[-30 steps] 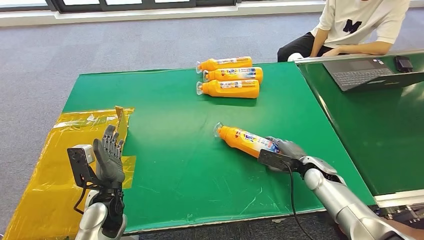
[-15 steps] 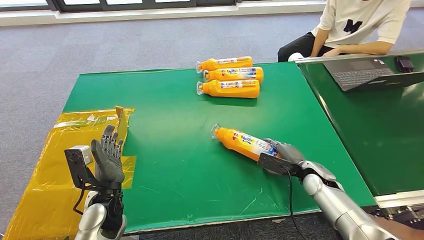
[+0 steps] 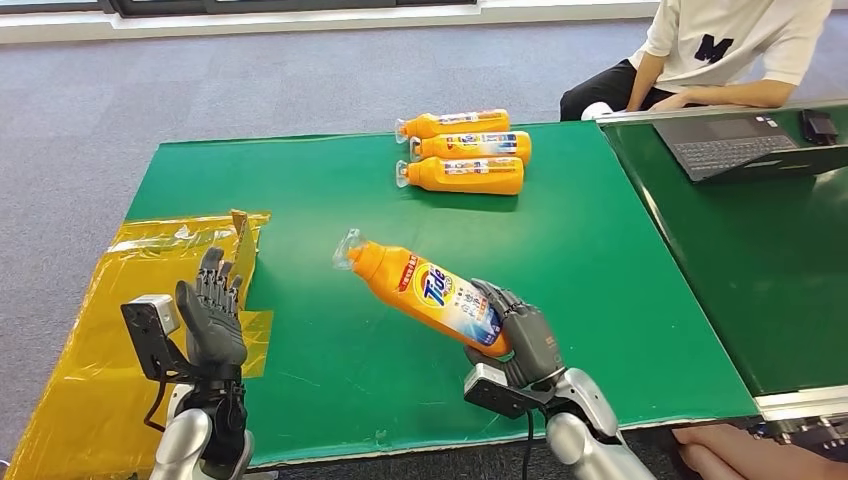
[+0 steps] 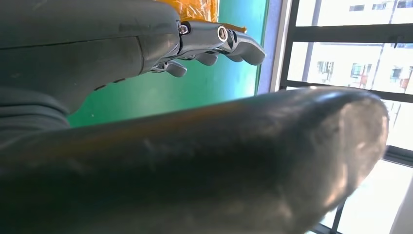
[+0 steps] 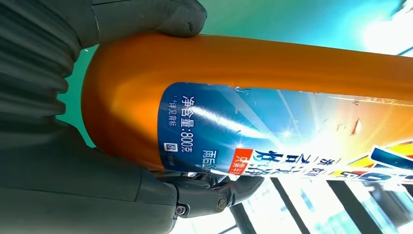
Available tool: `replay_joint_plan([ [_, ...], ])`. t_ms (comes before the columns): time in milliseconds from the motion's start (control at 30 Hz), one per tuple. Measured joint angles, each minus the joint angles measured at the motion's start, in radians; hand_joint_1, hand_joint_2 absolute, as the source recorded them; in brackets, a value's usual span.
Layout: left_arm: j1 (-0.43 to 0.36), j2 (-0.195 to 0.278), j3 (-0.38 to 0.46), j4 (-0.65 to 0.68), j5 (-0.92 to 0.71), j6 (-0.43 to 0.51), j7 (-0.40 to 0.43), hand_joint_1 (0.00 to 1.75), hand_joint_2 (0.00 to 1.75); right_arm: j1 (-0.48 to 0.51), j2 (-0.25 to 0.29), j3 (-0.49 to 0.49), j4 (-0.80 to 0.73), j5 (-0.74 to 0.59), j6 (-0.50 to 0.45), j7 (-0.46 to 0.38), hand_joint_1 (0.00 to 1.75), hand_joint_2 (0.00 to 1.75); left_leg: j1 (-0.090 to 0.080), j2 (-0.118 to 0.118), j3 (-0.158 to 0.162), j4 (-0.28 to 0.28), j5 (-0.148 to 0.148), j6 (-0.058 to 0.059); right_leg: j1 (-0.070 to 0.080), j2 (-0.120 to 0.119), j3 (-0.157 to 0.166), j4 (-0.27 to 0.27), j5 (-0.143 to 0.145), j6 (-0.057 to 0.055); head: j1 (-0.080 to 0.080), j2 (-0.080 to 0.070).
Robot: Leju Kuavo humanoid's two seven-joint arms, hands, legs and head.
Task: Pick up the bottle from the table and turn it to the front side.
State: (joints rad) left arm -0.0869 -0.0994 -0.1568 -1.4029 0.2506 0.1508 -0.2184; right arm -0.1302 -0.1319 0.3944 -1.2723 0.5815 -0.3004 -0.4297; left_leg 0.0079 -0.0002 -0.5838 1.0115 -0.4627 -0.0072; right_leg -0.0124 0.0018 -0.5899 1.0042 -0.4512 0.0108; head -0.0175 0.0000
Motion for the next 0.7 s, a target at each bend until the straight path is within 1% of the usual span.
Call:
replay_joint_plan([
  [133,-0.005,-0.004,0.0,0.003,-0.009,-0.002,-0.001,0.0,0.0,0.035,0.025,-0.011,-0.057,0.023,-0.029,0.008,1.75,1.75,0.0,0.0,0.0,0.0,0.0,0.0,0.0,0.0,-0.001,0.0,0.0,0.0,0.0,0.0],
  [300,-0.008,-0.006,0.0,0.006,-0.016,-0.002,0.0,0.0,0.0,0.054,0.037,-0.017,-0.087,0.03,-0.034,0.011,1.75,1.75,0.0,0.0,0.0,0.0,0.0,0.0,0.0,0.0,-0.001,0.0,0.0,0.0,0.0,0.0],
  [367,-0.01,-0.006,-0.001,0.01,-0.041,0.001,0.002,0.0,0.0,0.058,0.041,-0.02,-0.092,0.039,-0.039,0.011,1.75,1.75,0.0,0.0,0.0,0.0,0.0,0.0,0.0,0.0,-0.001,0.0,0.0,0.0,0.0,0.0],
  [433,-0.018,-0.006,-0.01,0.016,-0.102,0.004,0.01,0.0,0.0,0.062,0.048,-0.022,-0.095,0.053,-0.046,0.012,1.75,1.75,0.0,0.0,0.0,0.0,0.0,0.0,0.0,0.0,-0.001,0.0,0.0,0.0,0.0,0.0],
  [500,-0.032,-0.005,-0.03,0.025,-0.186,-0.005,0.024,0.0,0.87,0.064,0.058,-0.022,-0.096,0.062,-0.051,0.011,1.75,1.75,0.0,0.0,0.0,0.0,0.0,0.0,0.0,0.0,-0.001,0.0,0.0,0.0,0.0,0.0],
  [567,-0.051,-0.003,-0.061,0.038,-0.25,-0.041,0.036,0.0,1.75,0.063,0.068,-0.022,-0.096,0.066,-0.057,0.008,1.75,1.75,0.0,0.0,-0.001,0.0,0.0,0.0,0.0,0.0,-0.001,0.0,0.0,0.0,0.0,0.0],
  [600,-0.062,-0.003,-0.078,0.045,-0.267,-0.068,0.04,0.0,1.75,0.063,0.072,-0.022,-0.096,0.065,-0.059,0.006,1.75,1.75,0.0,0.0,-0.001,0.0,0.0,0.0,0.0,0.0,-0.001,0.0,0.0,0.0,0.0,0.0],
  [700,-0.102,-0.002,-0.127,0.07,-0.269,-0.154,0.051,0.0,0.44,0.058,0.081,-0.022,-0.096,0.063,-0.068,-0.004,1.75,1.75,0.0,0.0,-0.001,0.0,0.0,0.0,0.0,0.0,-0.001,0.0,0.0,0.0,0.0,0.0],
])
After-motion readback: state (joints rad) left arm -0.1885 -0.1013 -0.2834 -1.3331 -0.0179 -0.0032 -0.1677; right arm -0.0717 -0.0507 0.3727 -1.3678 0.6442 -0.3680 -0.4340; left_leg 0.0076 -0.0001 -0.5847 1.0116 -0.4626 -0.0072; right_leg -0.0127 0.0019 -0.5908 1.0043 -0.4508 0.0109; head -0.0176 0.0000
